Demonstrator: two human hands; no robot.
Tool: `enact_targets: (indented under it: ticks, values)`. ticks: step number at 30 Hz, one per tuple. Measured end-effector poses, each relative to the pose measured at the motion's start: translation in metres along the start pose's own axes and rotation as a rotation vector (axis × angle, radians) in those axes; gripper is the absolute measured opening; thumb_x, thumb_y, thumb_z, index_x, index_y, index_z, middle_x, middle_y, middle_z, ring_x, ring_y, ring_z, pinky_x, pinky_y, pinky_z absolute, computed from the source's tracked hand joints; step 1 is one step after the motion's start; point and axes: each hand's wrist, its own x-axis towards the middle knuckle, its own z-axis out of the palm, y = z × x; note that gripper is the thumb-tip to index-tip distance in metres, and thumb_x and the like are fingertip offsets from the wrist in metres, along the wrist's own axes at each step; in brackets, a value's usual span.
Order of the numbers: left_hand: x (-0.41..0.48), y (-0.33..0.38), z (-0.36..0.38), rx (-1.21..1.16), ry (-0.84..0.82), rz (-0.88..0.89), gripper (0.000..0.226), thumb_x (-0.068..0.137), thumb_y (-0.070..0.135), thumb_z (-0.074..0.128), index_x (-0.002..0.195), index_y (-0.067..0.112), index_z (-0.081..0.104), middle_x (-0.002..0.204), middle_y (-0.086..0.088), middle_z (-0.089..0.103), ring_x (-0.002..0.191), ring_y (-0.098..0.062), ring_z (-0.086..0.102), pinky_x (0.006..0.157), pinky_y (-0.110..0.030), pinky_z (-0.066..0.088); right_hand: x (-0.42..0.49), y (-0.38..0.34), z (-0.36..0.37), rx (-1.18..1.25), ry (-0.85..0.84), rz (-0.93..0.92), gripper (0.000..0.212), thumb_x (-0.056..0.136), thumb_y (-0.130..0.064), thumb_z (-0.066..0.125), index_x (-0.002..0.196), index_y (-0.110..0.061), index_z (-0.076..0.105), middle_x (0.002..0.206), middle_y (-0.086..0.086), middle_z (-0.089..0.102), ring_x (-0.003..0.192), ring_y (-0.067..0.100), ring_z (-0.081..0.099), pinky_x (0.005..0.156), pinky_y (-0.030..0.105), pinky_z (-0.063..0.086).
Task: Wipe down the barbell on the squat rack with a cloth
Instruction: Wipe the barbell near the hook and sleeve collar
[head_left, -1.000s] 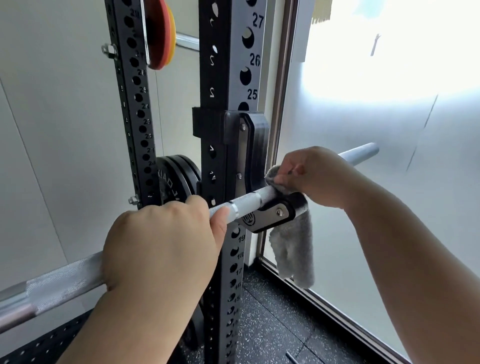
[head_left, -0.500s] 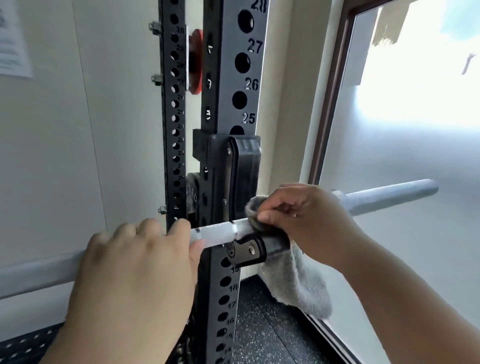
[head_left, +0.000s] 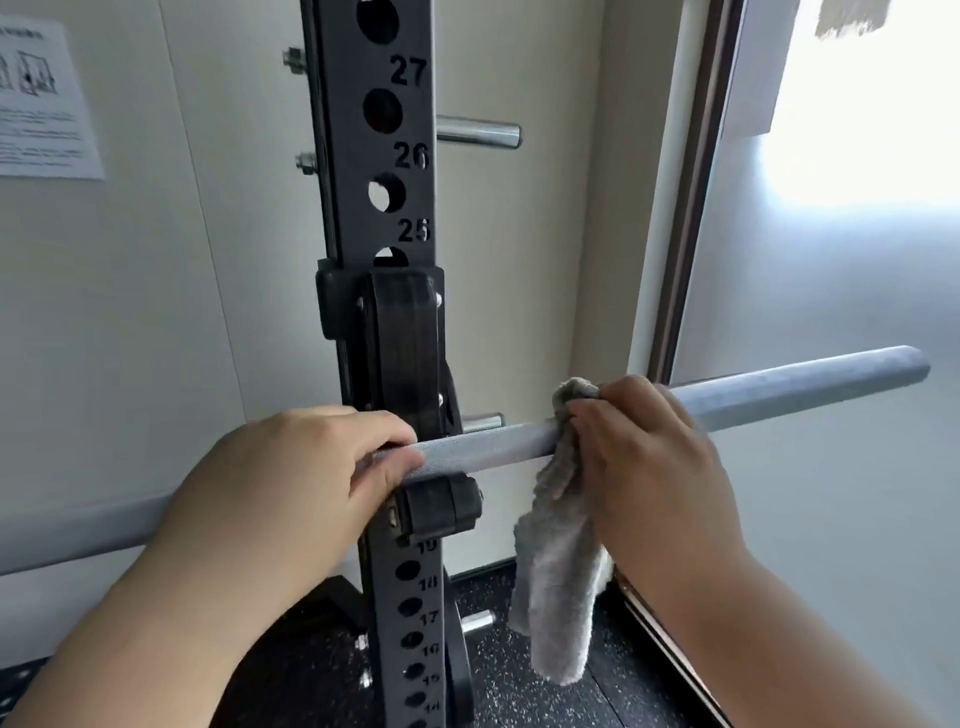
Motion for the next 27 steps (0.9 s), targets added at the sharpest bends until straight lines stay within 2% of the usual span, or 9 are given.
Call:
enact_targets:
  ticks: [3,5,9,13,17,19,21,23,27]
  values:
    - [0.007,0.001,-0.008,-0.079,-0.069,-0.027,0.024,0.087,0.072,0.047,0.105,0.065,0.061,0.085,0.033,0.067,0.077,0.003,0.062,0.064,-0.029,0.054,-0.011,-0.019,0.002,0.170,0.101,-0.058,0.015,0.094,0.000,0.069,0.105,-0.004,0.079,0.096,0.000,0.073,0.087,0.021,0.068,0.084,0.037,0.060]
    - [0.012,0.006,-0.012,-0.086,-0.072,-0.023,0.017,0.090,0.071,0.049,0.105,0.069,0.059,0.092,0.039,0.066,0.079,0.006,0.062,0.066,-0.031,0.055,-0.020,-0.034,0.008,0.246,0.021,-0.119,0.022,0.096,-0.004,0.069,0.116,-0.008,0.077,0.107,-0.002,0.073,0.094,0.017,0.067,0.090,0.032,0.056]
    - [0.022,0.035,-0.018,-0.130,-0.084,0.004,0.052,0.092,0.076,0.026,0.098,0.052,0.072,0.085,0.025,0.068,0.085,0.003,0.062,0.064,-0.030,0.053,-0.012,0.005,0.009,0.081,-0.027,0.040,0.023,0.103,-0.020,0.060,0.120,-0.017,0.075,0.105,-0.005,0.068,0.096,0.021,0.064,0.088,0.040,0.055]
    - [0.030,0.077,-0.006,0.163,-0.220,0.033,0.066,0.085,0.082,0.015,0.106,0.045,0.064,0.096,0.019,0.057,0.086,0.000,0.056,0.077,-0.030,0.052,-0.002,0.019,-0.009,0.075,0.135,0.159,0.014,0.097,-0.008,0.066,0.102,-0.012,0.078,0.092,0.003,0.065,0.076,0.027,0.064,0.072,0.039,0.056]
    - [0.037,0.114,0.018,0.392,-0.256,0.083,0.054,0.093,0.079,0.029,0.111,0.034,0.053,0.094,0.013,0.048,0.090,-0.012,0.050,0.086,-0.033,0.045,0.006,0.049,-0.013,0.267,0.161,0.362,0.019,0.099,-0.014,0.063,0.102,-0.020,0.080,0.100,-0.005,0.069,0.080,0.016,0.066,0.079,0.026,0.050]
    - [0.041,0.126,0.033,0.429,-0.232,0.109,0.059,0.099,0.074,0.026,0.128,0.029,0.050,0.102,0.006,0.052,0.096,-0.018,0.052,0.092,-0.039,0.041,0.003,0.052,-0.004,0.326,0.140,0.334,0.023,0.103,-0.021,0.058,0.111,-0.020,0.079,0.108,-0.006,0.067,0.091,0.013,0.065,0.087,0.022,0.051]
    - [0.044,0.132,0.050,0.382,-0.230,0.121,0.077,0.101,0.072,0.011,0.160,0.023,0.019,0.126,0.003,0.057,0.116,-0.020,0.056,0.103,-0.042,0.040,-0.007,0.048,0.006,0.268,0.089,0.228,0.033,0.103,-0.031,0.057,0.125,-0.014,0.074,0.122,-0.001,0.064,0.107,0.018,0.063,0.101,0.023,0.047]
    - [0.045,0.140,0.064,0.278,-0.227,0.129,0.085,0.096,0.072,-0.007,0.163,0.021,-0.019,0.138,0.007,0.053,0.127,-0.018,0.051,0.110,-0.043,0.037,-0.015,0.052,0.010,0.195,0.060,0.091,0.043,0.101,-0.038,0.059,0.133,-0.011,0.069,0.131,0.004,0.061,0.111,0.025,0.058,0.103,0.036,0.049]
    - [0.046,0.155,0.081,0.214,-0.180,0.062,0.096,0.086,0.073,-0.020,0.163,0.017,-0.017,0.133,0.011,0.056,0.125,-0.016,0.050,0.109,-0.042,0.035,-0.006,0.087,0.005,0.190,0.062,0.089,0.038,0.106,-0.039,0.047,0.120,-0.020,0.077,0.119,-0.002,0.065,0.099,0.025,0.057,0.090,0.044,0.052]
